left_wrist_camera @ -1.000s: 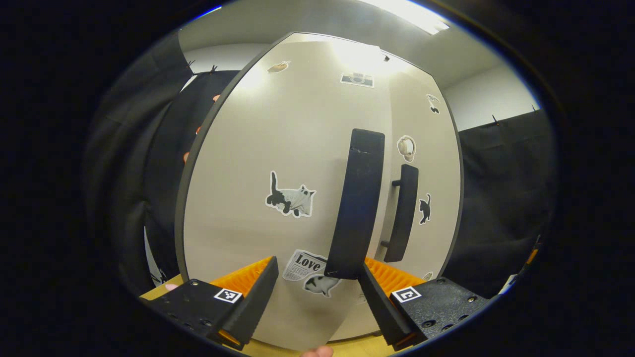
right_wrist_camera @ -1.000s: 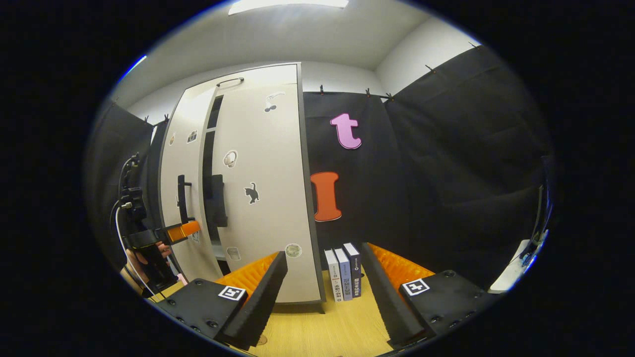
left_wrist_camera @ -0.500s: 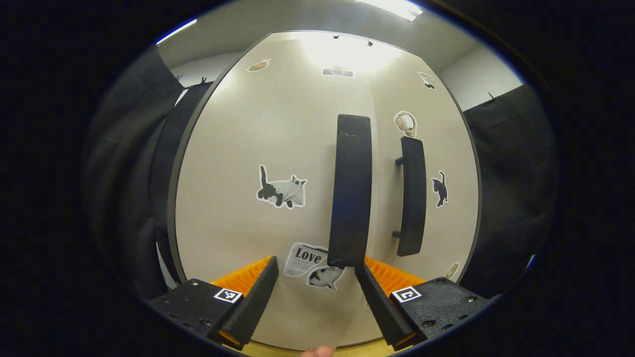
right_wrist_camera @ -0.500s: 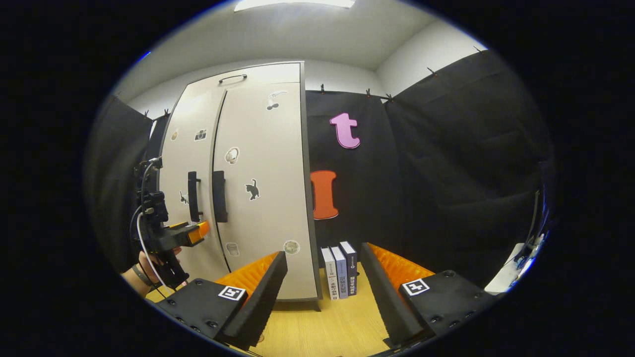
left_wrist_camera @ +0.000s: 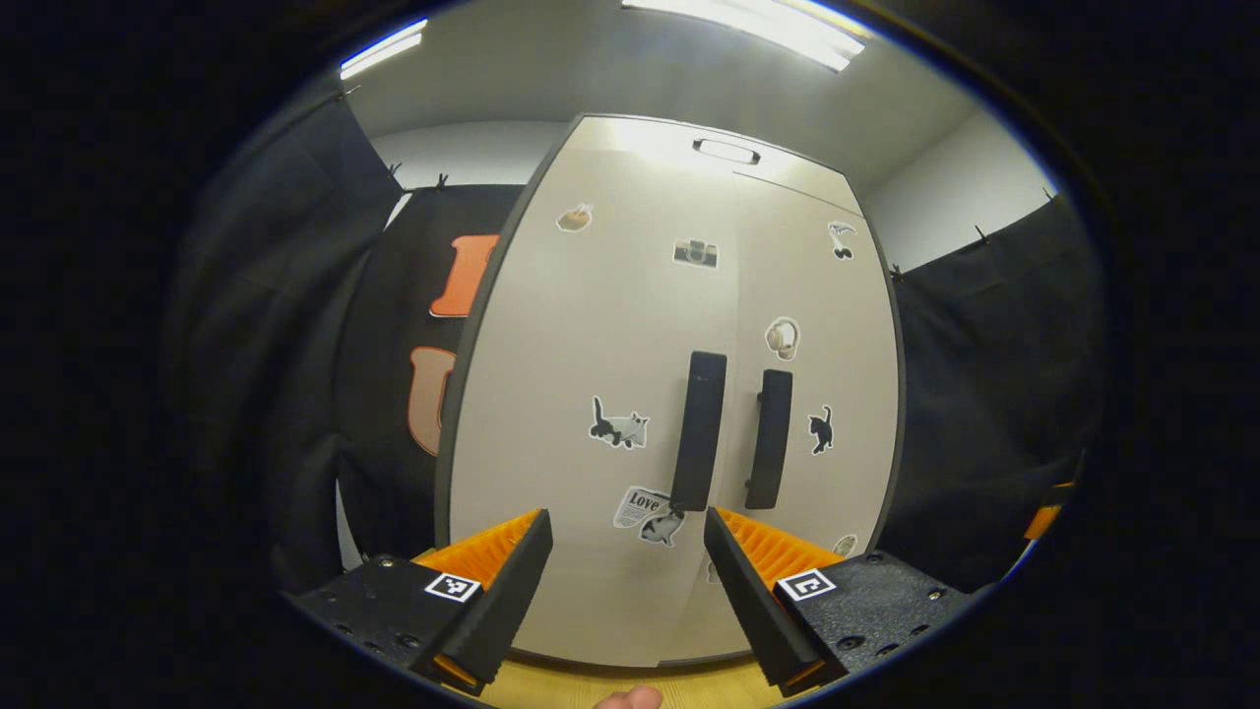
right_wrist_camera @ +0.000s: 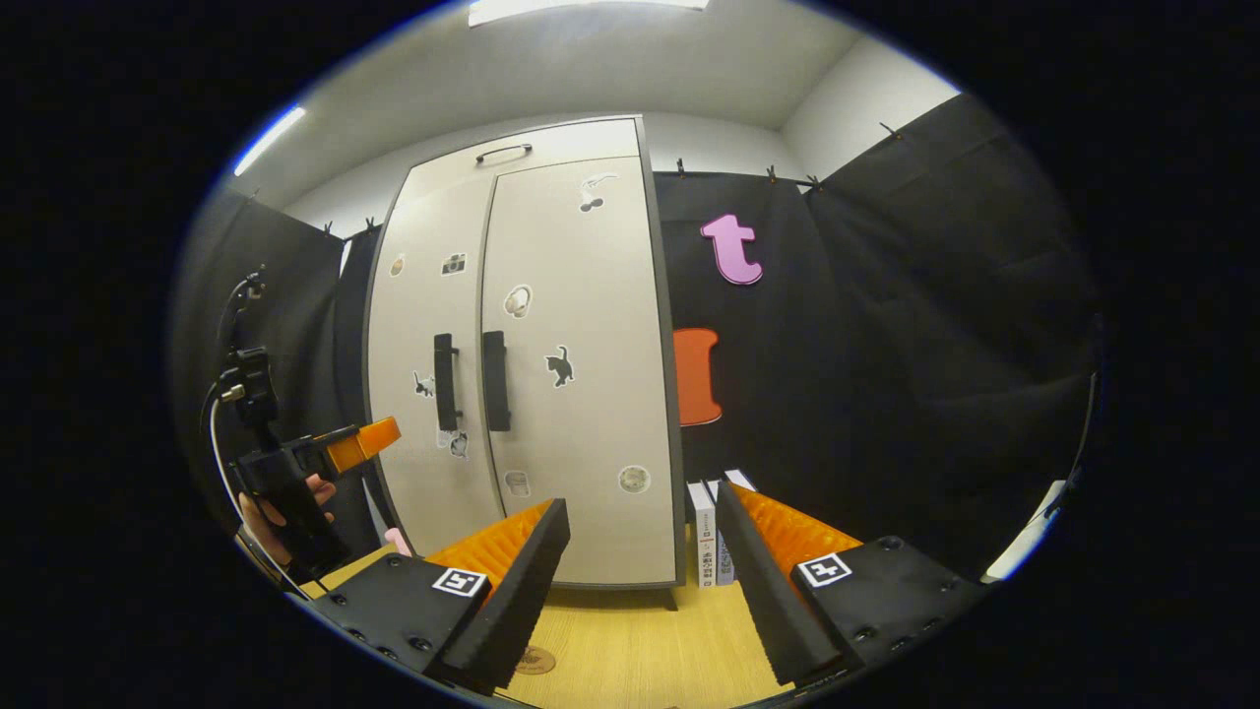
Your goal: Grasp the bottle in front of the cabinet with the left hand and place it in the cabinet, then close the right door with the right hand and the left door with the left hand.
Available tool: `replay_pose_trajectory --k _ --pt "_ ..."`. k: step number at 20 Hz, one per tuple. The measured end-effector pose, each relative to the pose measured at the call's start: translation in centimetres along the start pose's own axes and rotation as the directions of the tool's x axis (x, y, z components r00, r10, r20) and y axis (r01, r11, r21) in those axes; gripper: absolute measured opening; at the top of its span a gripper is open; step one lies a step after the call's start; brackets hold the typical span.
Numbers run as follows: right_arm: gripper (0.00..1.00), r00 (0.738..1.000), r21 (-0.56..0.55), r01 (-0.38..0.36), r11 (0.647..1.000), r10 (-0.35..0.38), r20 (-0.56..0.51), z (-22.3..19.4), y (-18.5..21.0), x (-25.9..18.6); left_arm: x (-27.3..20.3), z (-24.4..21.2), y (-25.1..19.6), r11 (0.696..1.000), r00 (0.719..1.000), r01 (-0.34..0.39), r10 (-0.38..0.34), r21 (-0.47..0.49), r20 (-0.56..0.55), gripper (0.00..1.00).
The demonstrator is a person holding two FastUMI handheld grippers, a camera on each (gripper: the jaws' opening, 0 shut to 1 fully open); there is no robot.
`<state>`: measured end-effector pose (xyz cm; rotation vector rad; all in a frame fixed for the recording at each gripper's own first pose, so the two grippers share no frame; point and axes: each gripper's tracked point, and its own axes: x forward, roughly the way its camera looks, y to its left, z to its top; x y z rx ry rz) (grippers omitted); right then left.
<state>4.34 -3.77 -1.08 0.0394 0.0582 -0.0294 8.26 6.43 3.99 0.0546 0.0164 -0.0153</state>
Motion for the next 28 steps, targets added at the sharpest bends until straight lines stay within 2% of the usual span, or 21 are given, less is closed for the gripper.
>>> replay_pose_trajectory --k 5,9,12,16,23,28 --pt "0.98 0.993 -0.026 -0.120 0.992 0.120 0.001 -0.5 3.1 -0.4 -7.6 1.7 2.0 0.995 0.996 -0.094 0.093 0.031 0.014 0.94" --pt "0.98 0.977 -0.030 -0.213 0.977 0.213 -0.001 -1.0 5.4 -1.1 -12.1 1.6 1.6 0.992 0.992 -0.126 0.126 -0.020 0.009 0.94" --pt "0.98 0.968 -0.019 -0.249 0.968 0.250 0.003 -1.2 6.3 -2.0 -14.3 1.3 1.4 0.989 0.989 -0.147 0.147 -0.031 0.002 0.94" --pt "0.98 0.967 -0.004 -0.254 0.967 0.254 0.008 -1.4 5.9 -2.9 -15.6 1.5 0.5 0.989 0.990 -0.143 0.143 -0.033 0.002 0.94" --pt "0.98 0.984 -0.007 -0.177 0.984 0.177 0.034 -0.5 2.3 -3.1 -14.4 3.3 -2.1 0.993 0.994 -0.093 0.097 -0.068 0.053 0.94" --pt "0.98 0.988 0.014 -0.154 0.988 0.153 0.036 -0.6 1.8 -2.7 -13.5 3.2 -2.9 0.996 0.997 -0.060 0.063 -0.064 0.048 0.94"
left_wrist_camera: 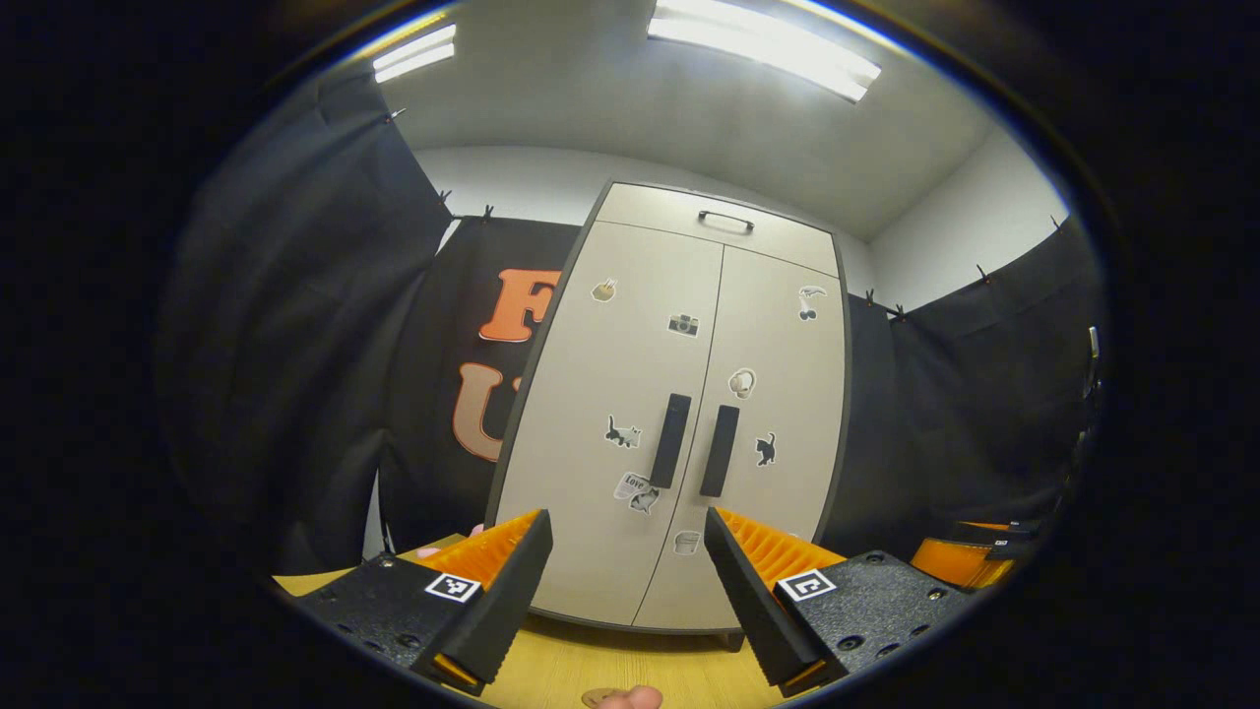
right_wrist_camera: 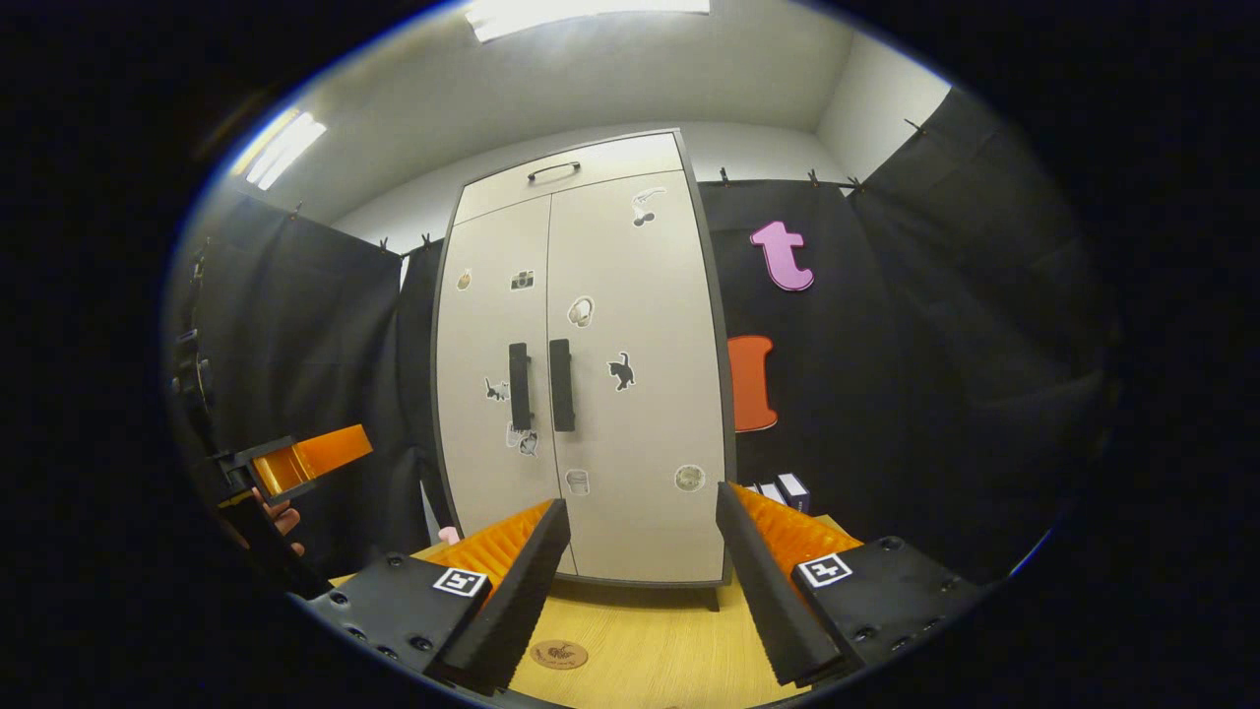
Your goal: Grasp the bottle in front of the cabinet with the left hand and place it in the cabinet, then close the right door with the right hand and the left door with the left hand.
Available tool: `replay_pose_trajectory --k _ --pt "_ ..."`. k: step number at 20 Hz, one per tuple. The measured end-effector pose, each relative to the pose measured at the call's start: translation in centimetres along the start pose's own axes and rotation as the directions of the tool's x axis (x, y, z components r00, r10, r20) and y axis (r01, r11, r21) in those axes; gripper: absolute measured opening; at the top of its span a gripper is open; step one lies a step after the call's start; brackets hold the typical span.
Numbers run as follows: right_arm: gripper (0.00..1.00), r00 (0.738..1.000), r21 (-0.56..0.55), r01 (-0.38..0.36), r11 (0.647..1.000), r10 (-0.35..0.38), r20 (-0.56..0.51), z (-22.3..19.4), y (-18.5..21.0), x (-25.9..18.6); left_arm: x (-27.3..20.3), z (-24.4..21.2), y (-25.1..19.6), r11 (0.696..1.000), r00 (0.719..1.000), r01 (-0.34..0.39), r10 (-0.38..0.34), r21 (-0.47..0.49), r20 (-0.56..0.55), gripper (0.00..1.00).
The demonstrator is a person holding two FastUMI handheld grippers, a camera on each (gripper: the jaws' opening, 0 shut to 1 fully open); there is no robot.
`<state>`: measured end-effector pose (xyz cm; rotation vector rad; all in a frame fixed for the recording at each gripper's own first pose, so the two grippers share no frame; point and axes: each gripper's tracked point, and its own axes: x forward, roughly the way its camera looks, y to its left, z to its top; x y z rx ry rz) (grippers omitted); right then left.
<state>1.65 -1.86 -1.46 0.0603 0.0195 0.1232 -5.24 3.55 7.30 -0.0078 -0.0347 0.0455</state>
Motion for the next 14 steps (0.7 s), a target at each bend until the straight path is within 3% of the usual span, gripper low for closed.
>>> replay_pose_trajectory --k 14 --pt "0.98 0.999 0.003 0.034 0.999 -0.034 0.034 0.2 2.0 4.1 4.0 -0.3 2.2 0.999 0.999 0.031 -0.031 0.021 0.005 0.94"
